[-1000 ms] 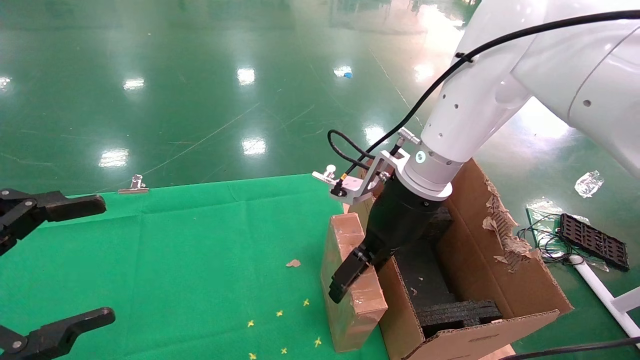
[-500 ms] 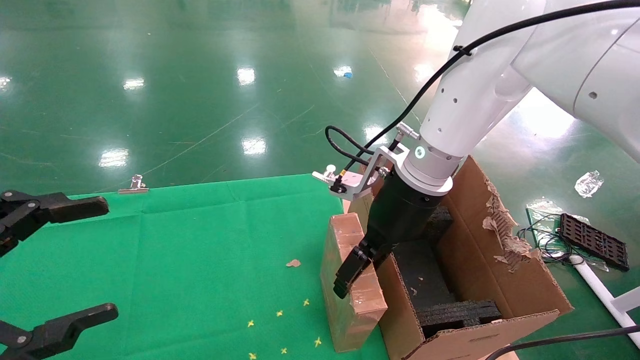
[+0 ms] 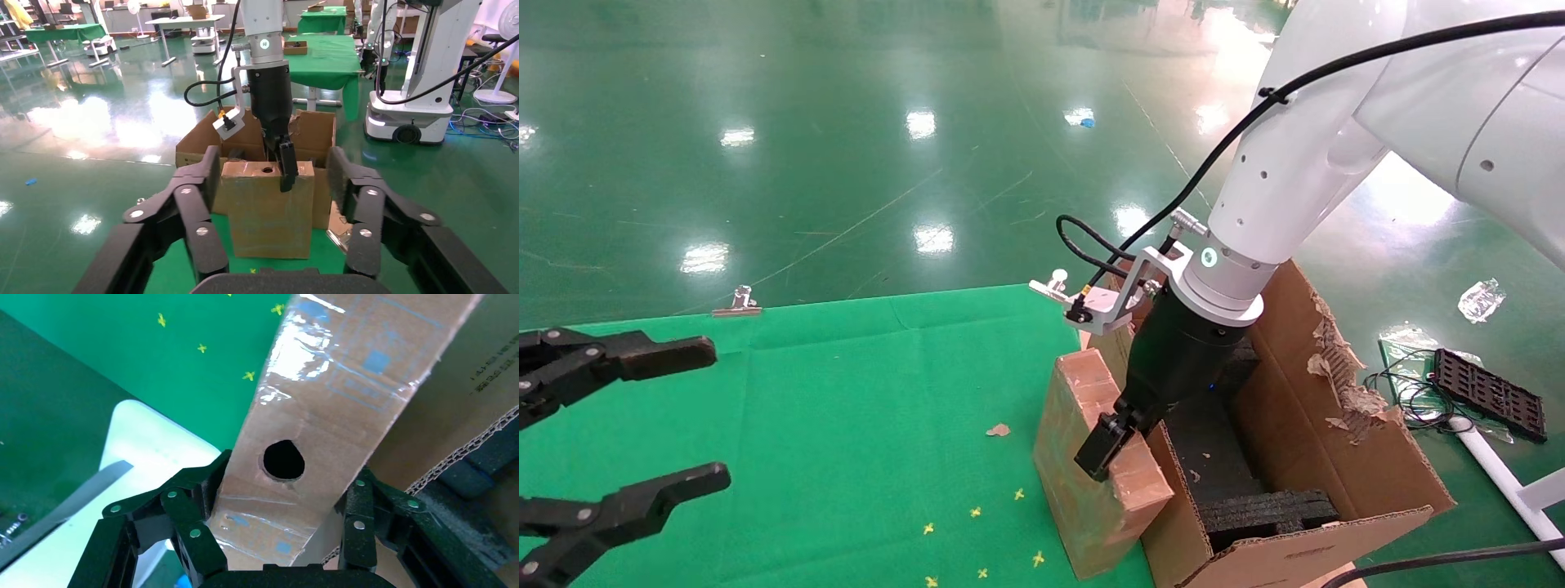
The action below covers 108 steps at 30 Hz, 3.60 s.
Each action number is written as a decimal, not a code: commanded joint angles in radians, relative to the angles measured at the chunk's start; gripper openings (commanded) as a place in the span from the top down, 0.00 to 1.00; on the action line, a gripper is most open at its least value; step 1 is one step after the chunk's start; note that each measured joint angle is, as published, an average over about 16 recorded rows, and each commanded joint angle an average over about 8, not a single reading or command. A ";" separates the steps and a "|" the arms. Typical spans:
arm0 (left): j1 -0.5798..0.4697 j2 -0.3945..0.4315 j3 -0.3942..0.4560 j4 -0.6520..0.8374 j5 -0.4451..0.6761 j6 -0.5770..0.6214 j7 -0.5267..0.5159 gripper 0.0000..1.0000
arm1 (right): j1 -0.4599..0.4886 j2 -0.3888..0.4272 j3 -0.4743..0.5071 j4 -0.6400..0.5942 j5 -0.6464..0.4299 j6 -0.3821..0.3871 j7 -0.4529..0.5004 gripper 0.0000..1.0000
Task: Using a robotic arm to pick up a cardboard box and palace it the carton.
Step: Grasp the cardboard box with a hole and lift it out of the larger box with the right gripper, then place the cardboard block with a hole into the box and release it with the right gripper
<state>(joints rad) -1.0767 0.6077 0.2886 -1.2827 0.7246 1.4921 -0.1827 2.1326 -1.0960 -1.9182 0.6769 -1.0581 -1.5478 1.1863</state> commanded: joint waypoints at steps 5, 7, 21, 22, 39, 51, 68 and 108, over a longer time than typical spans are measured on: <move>0.000 0.000 0.000 0.000 0.000 0.000 0.000 1.00 | 0.038 0.016 0.010 0.018 -0.003 0.008 -0.060 1.00; 0.000 0.000 0.001 0.000 0.000 0.000 0.000 1.00 | 0.070 0.033 0.024 0.024 0.000 0.012 -0.105 1.00; 0.000 -0.001 0.001 0.000 -0.001 -0.001 0.001 1.00 | 0.317 0.213 0.106 -0.194 -0.005 0.030 -0.372 1.00; 0.000 -0.001 0.002 0.000 -0.001 -0.001 0.001 1.00 | 0.326 0.221 0.101 -0.219 -0.016 0.029 -0.378 1.00; -0.001 -0.001 0.003 0.000 -0.002 -0.001 0.001 0.00 | 0.174 0.250 0.007 -0.537 -0.118 -0.014 -0.297 1.00; -0.001 -0.001 0.003 0.000 -0.002 -0.001 0.002 0.00 | 0.034 0.208 -0.022 -0.616 -0.148 0.016 -0.246 1.00; -0.001 -0.002 0.004 0.000 -0.003 -0.002 0.002 0.00 | -0.141 0.176 -0.012 -0.657 -0.131 0.118 -0.216 1.00; -0.001 -0.003 0.007 0.000 -0.005 -0.003 0.003 0.00 | -0.338 0.163 0.040 -0.673 -0.056 0.357 -0.216 0.00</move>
<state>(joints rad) -1.0781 0.6050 0.2952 -1.2827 0.7200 1.4892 -0.1794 1.7937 -0.9332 -1.8784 0.0042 -1.1140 -1.1885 0.9696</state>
